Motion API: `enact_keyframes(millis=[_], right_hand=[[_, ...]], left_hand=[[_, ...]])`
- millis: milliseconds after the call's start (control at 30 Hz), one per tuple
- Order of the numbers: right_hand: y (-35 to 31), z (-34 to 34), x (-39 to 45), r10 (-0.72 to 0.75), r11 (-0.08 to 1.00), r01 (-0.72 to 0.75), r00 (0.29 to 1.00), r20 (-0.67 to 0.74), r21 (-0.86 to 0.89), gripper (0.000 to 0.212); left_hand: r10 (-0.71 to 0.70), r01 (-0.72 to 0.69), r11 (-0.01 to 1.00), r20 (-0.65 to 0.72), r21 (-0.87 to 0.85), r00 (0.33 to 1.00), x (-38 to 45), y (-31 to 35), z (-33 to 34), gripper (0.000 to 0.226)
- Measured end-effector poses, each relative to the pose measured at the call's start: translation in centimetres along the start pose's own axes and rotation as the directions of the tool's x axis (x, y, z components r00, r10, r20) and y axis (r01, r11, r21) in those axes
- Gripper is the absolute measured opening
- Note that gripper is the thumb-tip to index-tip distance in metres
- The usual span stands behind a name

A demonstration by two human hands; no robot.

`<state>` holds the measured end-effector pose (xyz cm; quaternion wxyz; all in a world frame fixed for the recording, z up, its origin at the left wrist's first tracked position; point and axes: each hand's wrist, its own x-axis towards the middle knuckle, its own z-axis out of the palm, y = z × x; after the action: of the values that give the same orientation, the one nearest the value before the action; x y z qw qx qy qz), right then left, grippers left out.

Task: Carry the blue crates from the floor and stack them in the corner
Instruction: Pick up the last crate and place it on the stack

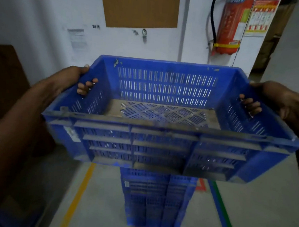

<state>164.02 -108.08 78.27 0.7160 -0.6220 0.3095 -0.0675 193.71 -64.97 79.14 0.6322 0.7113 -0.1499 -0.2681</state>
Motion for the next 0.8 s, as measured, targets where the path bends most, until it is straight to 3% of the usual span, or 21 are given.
enact_keyframes(millis=[367, 567, 800], right_hand=[[-6.8, 0.7, 13.1, -0.032, 0.999, 0.032, 0.999, 0.006, -0.044, 0.045], [-7.2, -0.3, 19.2, -0.041, 0.999, 0.041, 0.999, -0.005, -0.022, 0.045], [-4.8, -1.3, 25.6, 0.05, 0.998, -0.05, 0.999, 0.003, -0.045, 0.046]], left_hand=[[-0.017, 0.018, 1.0, -0.014, 0.024, 1.0, 15.4, 4.0, -0.4, 0.056], [-0.005, 0.005, 1.0, -0.019, 0.023, 1.0, 20.4, 4.0, 0.8, 0.052], [-0.075, 0.075, 0.997, -0.038, -0.009, 0.996, 25.1, 0.0, 1.1, 0.054]])
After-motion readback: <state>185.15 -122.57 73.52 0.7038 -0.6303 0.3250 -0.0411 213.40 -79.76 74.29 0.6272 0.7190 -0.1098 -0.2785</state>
